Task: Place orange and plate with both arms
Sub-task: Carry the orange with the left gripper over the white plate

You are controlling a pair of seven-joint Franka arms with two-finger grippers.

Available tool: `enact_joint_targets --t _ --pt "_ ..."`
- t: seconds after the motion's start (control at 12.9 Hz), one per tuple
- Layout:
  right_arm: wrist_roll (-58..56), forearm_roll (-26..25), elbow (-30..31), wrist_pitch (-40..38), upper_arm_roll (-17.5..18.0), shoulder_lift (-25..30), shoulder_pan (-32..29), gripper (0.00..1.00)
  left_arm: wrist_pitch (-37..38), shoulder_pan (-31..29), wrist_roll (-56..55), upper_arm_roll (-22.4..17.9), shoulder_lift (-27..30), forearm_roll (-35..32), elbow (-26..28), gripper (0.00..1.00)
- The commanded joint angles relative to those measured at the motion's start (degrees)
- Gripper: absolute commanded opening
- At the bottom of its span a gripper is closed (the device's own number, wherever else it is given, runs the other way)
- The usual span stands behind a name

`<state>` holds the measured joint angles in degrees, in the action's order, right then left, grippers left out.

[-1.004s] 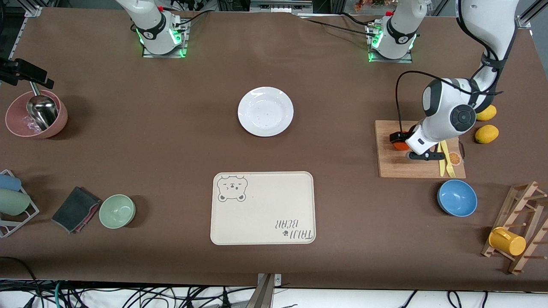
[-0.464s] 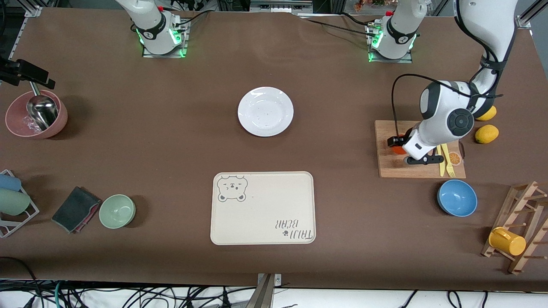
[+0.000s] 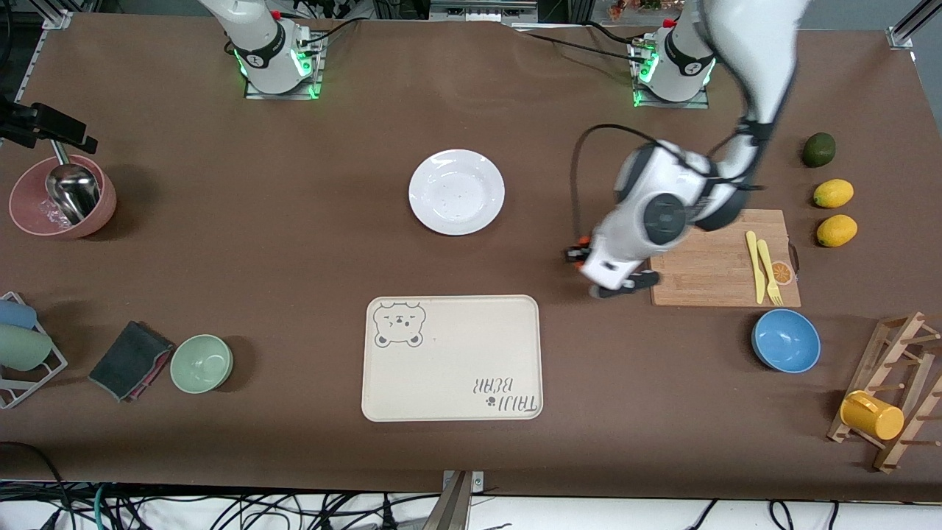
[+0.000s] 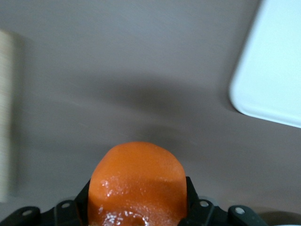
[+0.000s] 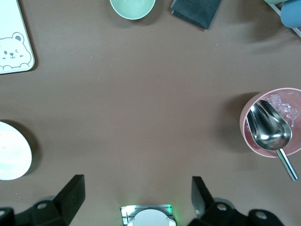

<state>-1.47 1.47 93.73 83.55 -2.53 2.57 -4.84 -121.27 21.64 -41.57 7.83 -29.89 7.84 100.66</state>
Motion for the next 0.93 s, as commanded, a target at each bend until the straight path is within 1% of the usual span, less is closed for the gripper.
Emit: enact_joint_targets --t 0.0,0.23,0.39,0.54,0.62,0.7,0.77,0.85 --pt "-0.8 -0.9 1.5 0.5 0.0 1.6 0.1 1.0 1.6 8.1 -10.2 -0.8 -8.2 2.3 -10.8 0.07" --pt "-1.2 -0.9 1.5 0.7 -0.2 1.5 0.1 1.0 1.5 17.0 -20.4 -0.8 -11.1 2.4 -15.8 0.07" --pt "-1.2 -0.9 1.5 0.7 -0.1 1.5 0.1 1.0 0.5 22.7 -24.9 -0.9 -11.8 2.2 -16.3 0.07" --pt "-1.2 -0.9 1.5 0.8 -0.1 1.5 0.1 1.0 -1.9 26.9 -28.2 -1.0 -13.5 1.7 -16.2 0.09" --pt "-1.2 -0.9 1.5 0.8 -0.1 1.5 0.1 1.0 -2.9 28.1 -28.6 -1.1 -14.6 1.5 -16.2 0.13" --pt "-1.3 -0.9 1.5 0.8 -0.1 1.5 0.1 1.0 -4.5 28.3 -28.4 -1.2 -15.5 1.4 -16.3 0.26" --pt "-1.3 -0.9 1.5 0.7 -0.1 1.5 0.1 1.0 -5.1 28.2 -28.2 -1.2 -15.8 1.3 -16.2 0.42" --pt "-1.3 -0.9 1.5 0.7 -0.1 1.5 0.1 1.0 -5.1 27.9 -27.9 -1.2 -15.8 1.2 -16.2 0.54"
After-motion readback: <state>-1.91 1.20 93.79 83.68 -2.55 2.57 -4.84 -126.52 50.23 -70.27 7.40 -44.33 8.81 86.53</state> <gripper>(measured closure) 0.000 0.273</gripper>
